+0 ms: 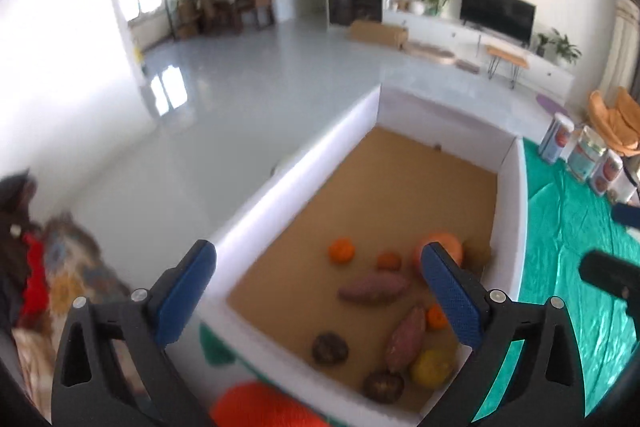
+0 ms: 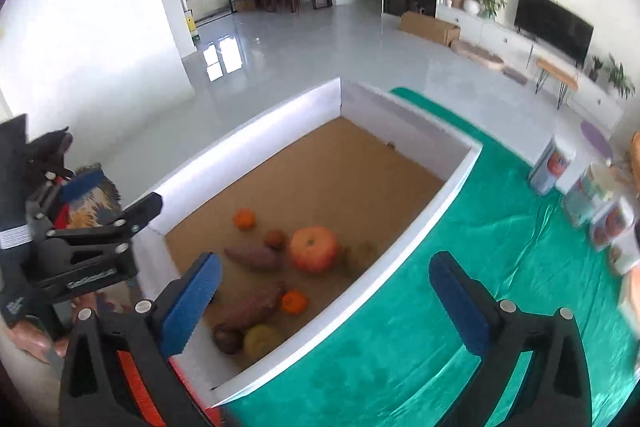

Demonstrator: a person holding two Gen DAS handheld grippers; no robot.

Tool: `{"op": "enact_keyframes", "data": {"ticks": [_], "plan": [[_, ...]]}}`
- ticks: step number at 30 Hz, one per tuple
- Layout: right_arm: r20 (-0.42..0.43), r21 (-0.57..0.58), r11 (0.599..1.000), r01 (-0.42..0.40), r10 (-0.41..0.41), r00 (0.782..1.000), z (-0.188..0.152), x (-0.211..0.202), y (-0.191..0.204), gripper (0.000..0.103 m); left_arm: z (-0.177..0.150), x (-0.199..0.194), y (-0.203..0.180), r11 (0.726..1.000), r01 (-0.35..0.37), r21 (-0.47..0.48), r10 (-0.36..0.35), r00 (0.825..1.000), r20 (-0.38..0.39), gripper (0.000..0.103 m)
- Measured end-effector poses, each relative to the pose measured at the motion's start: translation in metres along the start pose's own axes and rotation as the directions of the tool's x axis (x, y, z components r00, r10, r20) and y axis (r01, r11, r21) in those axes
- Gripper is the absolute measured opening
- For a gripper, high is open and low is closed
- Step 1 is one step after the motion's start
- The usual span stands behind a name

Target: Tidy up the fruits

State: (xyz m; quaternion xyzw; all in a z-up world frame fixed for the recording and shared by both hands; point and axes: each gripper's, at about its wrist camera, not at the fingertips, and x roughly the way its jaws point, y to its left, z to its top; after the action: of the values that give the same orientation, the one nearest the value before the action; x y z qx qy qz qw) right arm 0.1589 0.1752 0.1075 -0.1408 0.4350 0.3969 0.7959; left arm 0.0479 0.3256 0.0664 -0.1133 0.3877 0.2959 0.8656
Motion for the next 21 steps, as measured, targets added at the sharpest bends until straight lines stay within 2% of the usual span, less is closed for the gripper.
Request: {"op": "enact_keyframes", "data": {"ticks": [3, 5, 7, 8, 11, 12, 15, 21], "plan": [[-0.068, 0.021, 1.000, 0.005, -0.004, 0.998, -0.016, 0.004, 0.010, 0.103, -0.010, 0.004, 0.010, 0.994, 0.106, -0.017, -0.107, 0.992, -0.072, 0.102], [-0.081, 0.026, 1.000, 0.015, -0.013, 0.997, -0.021, 0.002, 0.016, 0.103, -0.017, 0.006, 0.016, 0.993, 0.108, -0.046, -0.113, 0.987, -0.112, 0.102], [-0.077, 0.017, 1.000, 0.024, -0.023, 0.997, -0.022, 0.003, 0.022, 0.103, -0.022, 0.006, 0.017, 0.996, 0.083, -0.030, -0.086, 0.988, -0.125, 0.102], [-0.074, 0.011, 1.000, 0.028, -0.027, 0.997, -0.023, 0.003, 0.025, 0.103, -0.023, 0.005, 0.017, 0.999, 0.044, -0.012, -0.045, 0.992, -0.114, 0.102], [-0.068, 0.001, 0.999, 0.049, -0.049, 0.997, -0.024, 0.004, 0.032, 0.103, -0.025, -0.002, 0.015, 0.996, -0.074, 0.046, 0.076, 0.996, -0.049, 0.102], [-0.070, 0.001, 0.999, 0.051, -0.051, 0.996, -0.024, 0.005, 0.034, 0.103, -0.026, -0.007, 0.016, 0.994, -0.093, 0.055, 0.095, 0.995, -0.031, 0.102], [-0.083, 0.011, 0.998, 0.055, -0.054, 0.995, -0.025, 0.014, 0.036, 0.103, -0.025, -0.014, 0.023, 0.995, -0.093, 0.048, 0.093, 0.996, -0.003, 0.102], [-0.104, 0.008, 0.997, 0.075, -0.074, 0.992, -0.025, 0.025, 0.038, 0.103, -0.024, -0.003, 0.028, 0.997, -0.071, 0.028, 0.072, 0.997, -0.029, 0.102]]}}
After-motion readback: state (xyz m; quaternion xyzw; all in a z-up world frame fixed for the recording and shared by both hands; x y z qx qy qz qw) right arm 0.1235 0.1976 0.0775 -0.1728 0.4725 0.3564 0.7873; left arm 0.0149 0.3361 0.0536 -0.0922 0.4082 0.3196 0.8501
